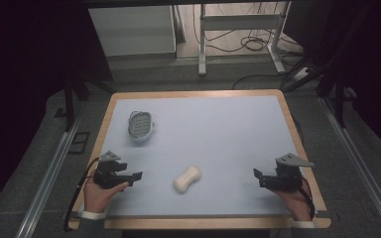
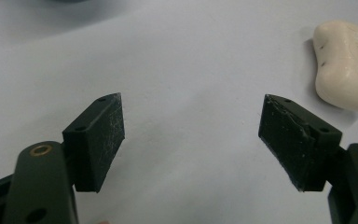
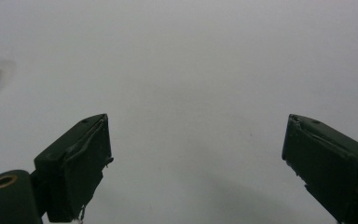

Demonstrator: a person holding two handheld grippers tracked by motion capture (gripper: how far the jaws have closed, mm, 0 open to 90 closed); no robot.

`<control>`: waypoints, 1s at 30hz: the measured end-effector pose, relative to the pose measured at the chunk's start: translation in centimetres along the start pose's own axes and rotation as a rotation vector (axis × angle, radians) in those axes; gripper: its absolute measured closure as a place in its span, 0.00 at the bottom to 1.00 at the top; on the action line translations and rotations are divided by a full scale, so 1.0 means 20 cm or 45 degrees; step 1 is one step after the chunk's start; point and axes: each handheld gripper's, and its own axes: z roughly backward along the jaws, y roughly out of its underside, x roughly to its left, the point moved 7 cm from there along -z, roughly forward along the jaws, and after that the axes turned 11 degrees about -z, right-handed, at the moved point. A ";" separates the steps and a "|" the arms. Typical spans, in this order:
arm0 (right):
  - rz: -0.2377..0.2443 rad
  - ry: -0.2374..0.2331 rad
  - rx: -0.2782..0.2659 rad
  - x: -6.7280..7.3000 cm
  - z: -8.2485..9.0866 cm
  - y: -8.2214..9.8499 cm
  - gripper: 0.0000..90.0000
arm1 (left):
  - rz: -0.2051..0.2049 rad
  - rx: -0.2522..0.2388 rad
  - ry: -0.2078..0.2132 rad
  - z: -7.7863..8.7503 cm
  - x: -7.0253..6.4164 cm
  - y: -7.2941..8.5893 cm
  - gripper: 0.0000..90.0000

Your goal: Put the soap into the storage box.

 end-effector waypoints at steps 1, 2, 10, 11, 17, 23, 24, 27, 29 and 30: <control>0.011 0.007 0.000 0.00 0.00 0.00 0.09 | -0.004 0.003 0.001 0.00 0.00 0.00 0.26; 0.018 0.009 -0.002 0.01 0.00 0.00 0.09 | -0.010 0.010 -0.002 0.00 -0.01 0.01 0.26; -0.001 0.019 0.023 0.01 0.01 0.01 0.10 | -0.016 0.001 -0.006 0.02 -0.01 0.01 0.26; -0.008 0.024 0.023 0.01 0.01 0.01 0.10 | -0.017 0.001 -0.004 0.02 -0.01 0.01 0.26; -0.017 0.018 0.040 -0.01 0.00 0.02 0.10 | -0.025 0.006 -0.006 0.02 -0.01 0.01 0.26; -0.011 -0.004 0.046 0.01 0.00 0.02 0.10 | -0.019 -0.005 -0.009 0.04 -0.01 0.01 0.26; -0.011 -0.002 0.047 0.01 0.00 0.02 0.10 | -0.018 -0.006 -0.010 0.04 -0.01 0.01 0.26; -0.015 -0.004 0.036 0.01 0.01 0.02 0.10 | -0.015 -0.009 -0.023 0.04 0.00 0.00 0.26; -0.024 0.002 0.032 0.00 0.01 0.02 0.10 | -0.016 -0.011 -0.021 0.04 0.00 0.00 0.26; -0.021 0.004 0.035 0.00 0.01 0.02 0.10 | -0.017 -0.012 -0.022 0.04 0.00 0.00 0.26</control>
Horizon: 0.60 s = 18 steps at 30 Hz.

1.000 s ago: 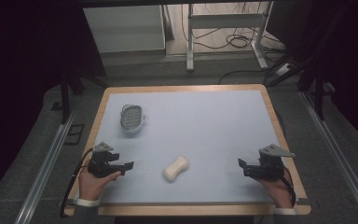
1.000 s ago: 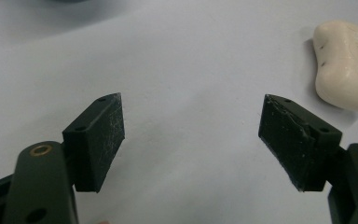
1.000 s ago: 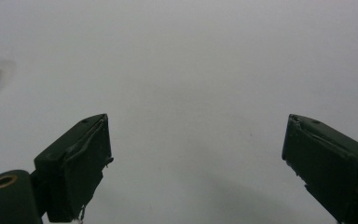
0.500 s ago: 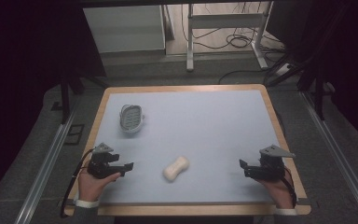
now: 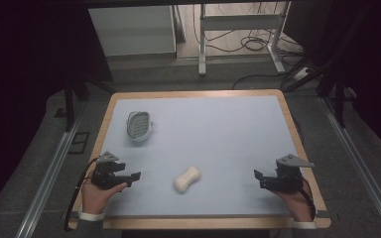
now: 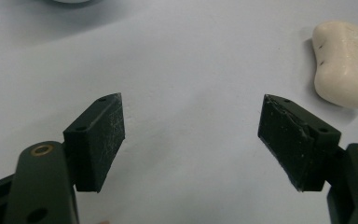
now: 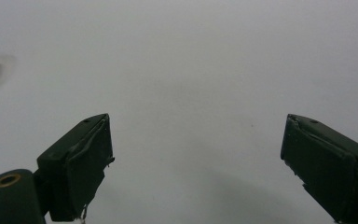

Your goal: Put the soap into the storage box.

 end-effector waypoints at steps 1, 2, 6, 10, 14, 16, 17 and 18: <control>0.001 0.002 0.000 0.00 0.00 0.00 0.10 | 0.001 -0.002 0.002 0.00 0.00 0.00 0.26; 0.003 0.005 0.000 0.00 0.00 0.00 0.10 | 0.002 -0.002 0.003 0.01 0.00 0.00 0.26; -0.011 0.015 0.007 -0.01 -0.01 0.00 0.09 | -0.010 0.013 -0.023 0.02 0.00 -0.01 0.26; -0.013 0.006 0.006 -0.01 0.00 0.00 0.09 | -0.026 0.026 -0.038 0.03 0.00 -0.04 0.26; -0.021 0.002 0.001 -0.02 0.01 0.01 0.09 | -0.026 0.016 -0.029 0.04 -0.02 -0.06 0.26; -0.021 0.005 0.001 -0.02 0.01 0.01 0.09 | -0.047 0.025 -0.027 0.04 -0.03 -0.07 0.26; -0.021 0.005 0.001 -0.02 0.01 0.01 0.09 | -0.047 0.025 -0.027 0.04 -0.03 -0.07 0.26; -0.021 0.007 0.005 -0.03 0.01 0.01 0.09 | -0.069 0.031 -0.031 0.05 -0.04 -0.07 0.26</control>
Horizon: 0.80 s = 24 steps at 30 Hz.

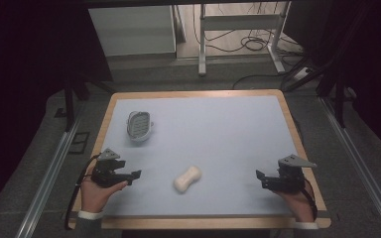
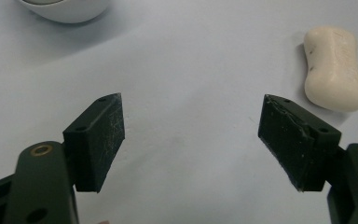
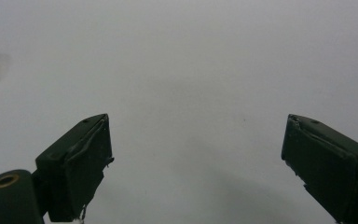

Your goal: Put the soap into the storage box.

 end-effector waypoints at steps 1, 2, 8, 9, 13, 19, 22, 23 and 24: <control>0.000 0.000 0.000 0.00 0.00 0.00 0.09 | 0.000 0.000 0.000 0.00 0.00 0.00 0.26; 0.000 0.005 0.004 0.00 0.00 0.00 0.09 | -0.019 0.003 -0.001 0.01 -0.01 -0.01 0.26; 0.005 0.014 0.007 0.00 0.00 0.01 0.09 | -0.026 0.005 0.008 0.02 -0.02 -0.02 0.26; 0.005 0.017 0.010 0.00 0.00 0.01 0.09 | -0.038 0.006 0.014 0.02 -0.03 -0.03 0.26; 0.005 0.016 0.010 -0.01 0.00 0.01 0.09 | -0.065 0.017 0.024 0.03 -0.05 -0.06 0.25; -0.002 0.030 0.007 -0.02 0.00 0.01 0.09 | -0.069 0.040 0.032 0.05 -0.07 -0.11 0.24; -0.009 0.031 0.002 -0.02 0.01 0.01 0.09 | -0.074 0.045 0.040 0.04 -0.08 -0.12 0.24; -0.009 0.031 0.002 -0.02 0.01 0.01 0.09 | -0.077 0.049 0.042 0.04 -0.09 -0.13 0.24; -0.009 0.031 0.002 -0.02 0.01 0.01 0.09 | -0.087 0.057 0.048 0.03 -0.10 -0.13 0.24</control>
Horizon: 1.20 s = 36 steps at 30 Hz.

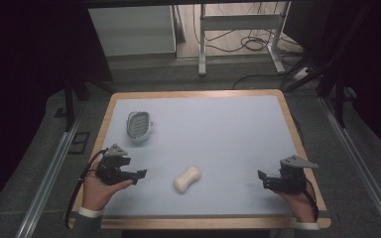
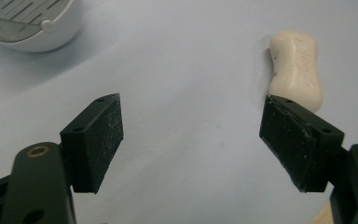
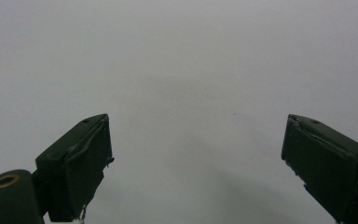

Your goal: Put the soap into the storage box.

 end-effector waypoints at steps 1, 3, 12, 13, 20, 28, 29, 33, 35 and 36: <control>0.000 0.001 0.000 0.00 0.00 0.00 0.09 | -0.009 0.006 0.005 -0.01 -0.01 -0.01 0.24; -0.001 0.002 0.000 0.00 0.00 0.00 0.09 | -0.025 0.020 0.009 -0.02 -0.02 -0.03 0.24; 0.007 0.000 0.008 0.01 -0.01 0.00 0.09 | -0.076 0.061 0.042 -0.09 -0.09 -0.09 0.23; 0.008 0.000 0.009 0.01 -0.01 0.00 0.09 | -0.072 0.067 0.042 -0.09 -0.09 -0.09 0.23; 0.001 0.005 0.007 -0.01 0.00 0.01 0.09 | -0.102 0.104 0.043 -0.13 -0.12 -0.11 0.23; 0.001 0.007 0.011 -0.01 0.00 0.01 0.09 | -0.144 0.129 0.060 -0.17 -0.19 -0.17 0.23; -0.001 0.007 0.013 -0.01 0.00 0.01 0.09 | -0.149 0.130 0.063 -0.17 -0.20 -0.17 0.23; 0.001 0.004 0.012 -0.01 0.00 0.01 0.09 | -0.160 0.142 0.071 -0.19 -0.21 -0.18 0.23; 0.002 0.007 0.015 -0.01 -0.01 0.01 0.09 | -0.166 0.147 0.076 -0.20 -0.22 -0.19 0.23; 0.003 0.008 0.015 -0.01 -0.01 0.01 0.09 | -0.171 0.149 0.077 -0.20 -0.23 -0.19 0.23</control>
